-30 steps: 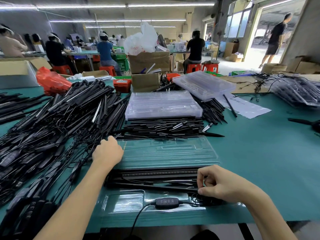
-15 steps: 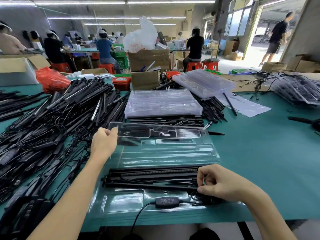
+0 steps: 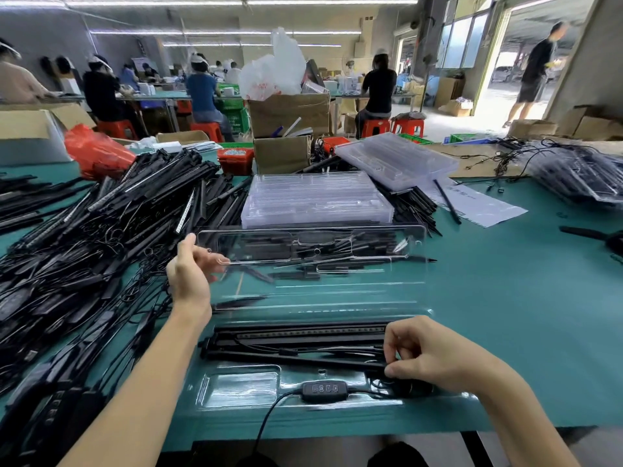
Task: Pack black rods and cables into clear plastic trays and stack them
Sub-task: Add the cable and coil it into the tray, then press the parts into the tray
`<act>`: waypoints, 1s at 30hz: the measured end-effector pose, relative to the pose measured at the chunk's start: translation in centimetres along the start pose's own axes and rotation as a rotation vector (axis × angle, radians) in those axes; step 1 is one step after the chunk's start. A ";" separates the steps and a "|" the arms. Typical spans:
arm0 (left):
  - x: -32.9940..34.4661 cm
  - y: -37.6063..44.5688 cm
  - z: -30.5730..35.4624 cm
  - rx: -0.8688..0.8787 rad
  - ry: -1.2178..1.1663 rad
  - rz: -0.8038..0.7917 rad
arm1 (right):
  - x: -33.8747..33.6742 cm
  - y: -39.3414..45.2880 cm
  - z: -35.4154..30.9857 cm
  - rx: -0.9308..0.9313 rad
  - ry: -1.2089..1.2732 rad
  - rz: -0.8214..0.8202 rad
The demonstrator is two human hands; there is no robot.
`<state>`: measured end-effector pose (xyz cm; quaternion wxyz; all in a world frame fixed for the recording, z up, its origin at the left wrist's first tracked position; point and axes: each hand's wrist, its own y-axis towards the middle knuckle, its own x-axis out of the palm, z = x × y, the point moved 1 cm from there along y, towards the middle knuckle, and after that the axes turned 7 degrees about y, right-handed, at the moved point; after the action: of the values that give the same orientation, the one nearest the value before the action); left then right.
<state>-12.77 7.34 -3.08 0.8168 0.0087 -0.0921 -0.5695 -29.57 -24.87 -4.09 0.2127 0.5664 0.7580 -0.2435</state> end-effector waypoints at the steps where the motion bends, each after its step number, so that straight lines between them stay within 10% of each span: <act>1: 0.1 -0.1 0.0 0.013 -0.011 0.020 | 0.0 0.0 0.0 -0.002 -0.002 -0.004; 14: -0.9 -0.4 0.6 0.089 -0.181 -0.227 | -0.2 0.0 0.4 -0.019 -0.027 0.102; 23: -5.5 1.4 4.4 -0.025 0.258 -1.156 | 0.2 -0.3 0.4 -0.008 -0.124 0.126; 30: -3.0 -1.3 8.5 -0.115 1.017 -1.313 | 0.1 -0.1 0.1 0.093 -0.124 0.101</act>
<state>-16.33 10.42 4.71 0.2596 0.2751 0.3414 -0.8605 -29.64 -24.87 -4.24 0.2445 0.5971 0.7017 -0.3021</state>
